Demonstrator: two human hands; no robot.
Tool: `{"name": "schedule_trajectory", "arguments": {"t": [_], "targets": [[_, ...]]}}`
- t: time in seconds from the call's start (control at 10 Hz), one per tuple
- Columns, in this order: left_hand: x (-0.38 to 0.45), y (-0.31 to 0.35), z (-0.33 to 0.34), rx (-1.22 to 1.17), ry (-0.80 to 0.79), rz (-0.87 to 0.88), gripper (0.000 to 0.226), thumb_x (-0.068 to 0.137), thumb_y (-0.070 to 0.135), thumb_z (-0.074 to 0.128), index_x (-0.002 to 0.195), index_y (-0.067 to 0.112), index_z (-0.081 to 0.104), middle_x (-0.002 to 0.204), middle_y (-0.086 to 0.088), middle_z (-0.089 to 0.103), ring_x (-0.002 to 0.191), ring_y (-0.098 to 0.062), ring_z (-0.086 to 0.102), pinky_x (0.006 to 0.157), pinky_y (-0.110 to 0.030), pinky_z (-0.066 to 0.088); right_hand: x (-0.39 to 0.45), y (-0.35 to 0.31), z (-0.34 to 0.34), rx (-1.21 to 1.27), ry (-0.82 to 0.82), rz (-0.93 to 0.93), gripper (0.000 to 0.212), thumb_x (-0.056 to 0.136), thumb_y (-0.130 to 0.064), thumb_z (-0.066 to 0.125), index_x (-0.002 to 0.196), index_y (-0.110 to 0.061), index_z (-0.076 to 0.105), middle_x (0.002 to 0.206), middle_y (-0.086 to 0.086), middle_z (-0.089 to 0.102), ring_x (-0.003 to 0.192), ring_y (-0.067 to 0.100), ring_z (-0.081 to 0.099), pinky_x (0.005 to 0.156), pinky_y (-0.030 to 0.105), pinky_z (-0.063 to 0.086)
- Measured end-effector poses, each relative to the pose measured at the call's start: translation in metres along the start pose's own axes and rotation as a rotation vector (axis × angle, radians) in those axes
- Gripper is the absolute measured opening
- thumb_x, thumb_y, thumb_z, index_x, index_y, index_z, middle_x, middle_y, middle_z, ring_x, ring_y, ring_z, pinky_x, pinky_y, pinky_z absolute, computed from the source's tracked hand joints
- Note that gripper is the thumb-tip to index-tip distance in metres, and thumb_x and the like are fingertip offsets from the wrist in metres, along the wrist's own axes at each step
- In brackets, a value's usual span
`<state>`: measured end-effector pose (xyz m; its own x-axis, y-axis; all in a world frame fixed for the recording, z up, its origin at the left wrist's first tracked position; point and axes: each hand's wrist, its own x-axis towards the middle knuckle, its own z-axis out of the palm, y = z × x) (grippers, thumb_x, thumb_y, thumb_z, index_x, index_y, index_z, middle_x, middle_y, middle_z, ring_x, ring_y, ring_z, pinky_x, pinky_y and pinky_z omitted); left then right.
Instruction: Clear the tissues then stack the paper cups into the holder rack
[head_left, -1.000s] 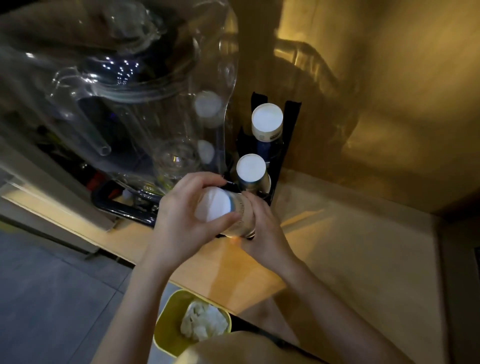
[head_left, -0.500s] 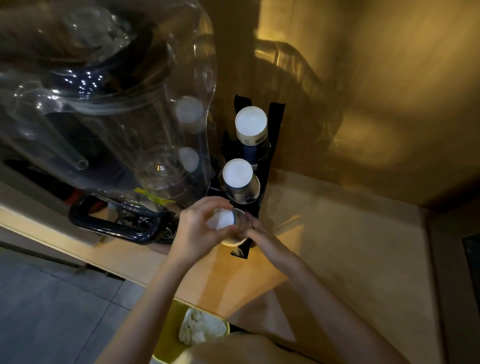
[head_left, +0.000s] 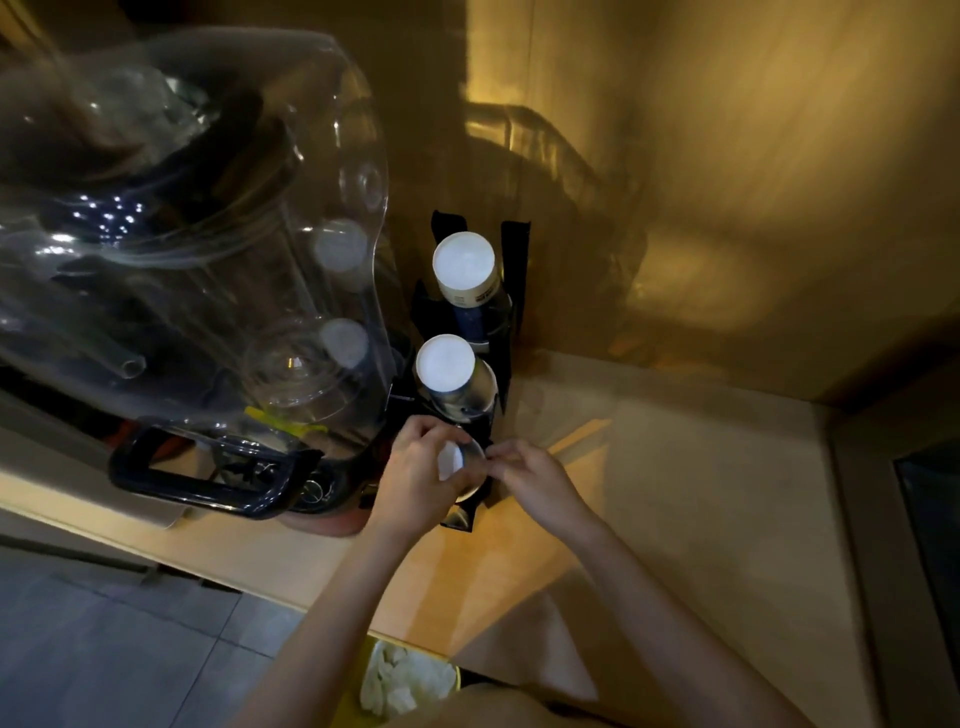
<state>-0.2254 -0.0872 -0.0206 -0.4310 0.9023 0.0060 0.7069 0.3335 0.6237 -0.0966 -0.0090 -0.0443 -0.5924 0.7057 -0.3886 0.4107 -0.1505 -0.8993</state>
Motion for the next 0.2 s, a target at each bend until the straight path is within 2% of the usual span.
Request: {"name": "schedule_trajectory", "arguments": {"t": [0.1,0.2], "targets": [[0.009,0.017,-0.010,0.177,-0.060,-0.044,0.037,0.074,0.026,0.070,0.108,0.014,0.063,0.114,-0.009,0.055,0.106,-0.028,0.056,0.091,-0.041,0.047,-0.014,-0.024,-0.029,-0.058,0.122,-0.096,0.013,0.086,-0.017,0.055,0.078,-0.023,0.064,0.076,-0.009,0.062,0.077,0.008,0.058,0.065,0.013,0.043],[0.017,0.048,-0.034,0.069,0.138,-0.061,0.024,0.074,0.034,0.071,0.083,0.012,0.070,0.094,-0.009,0.065,0.086,-0.028,0.063,0.073,-0.040,0.053,-0.031,-0.059,-0.071,0.009,0.317,-0.238,0.024,0.085,-0.013,0.057,0.068,-0.028,0.064,0.067,-0.007,0.066,0.072,0.008,0.062,0.073,0.025,0.046]]}}
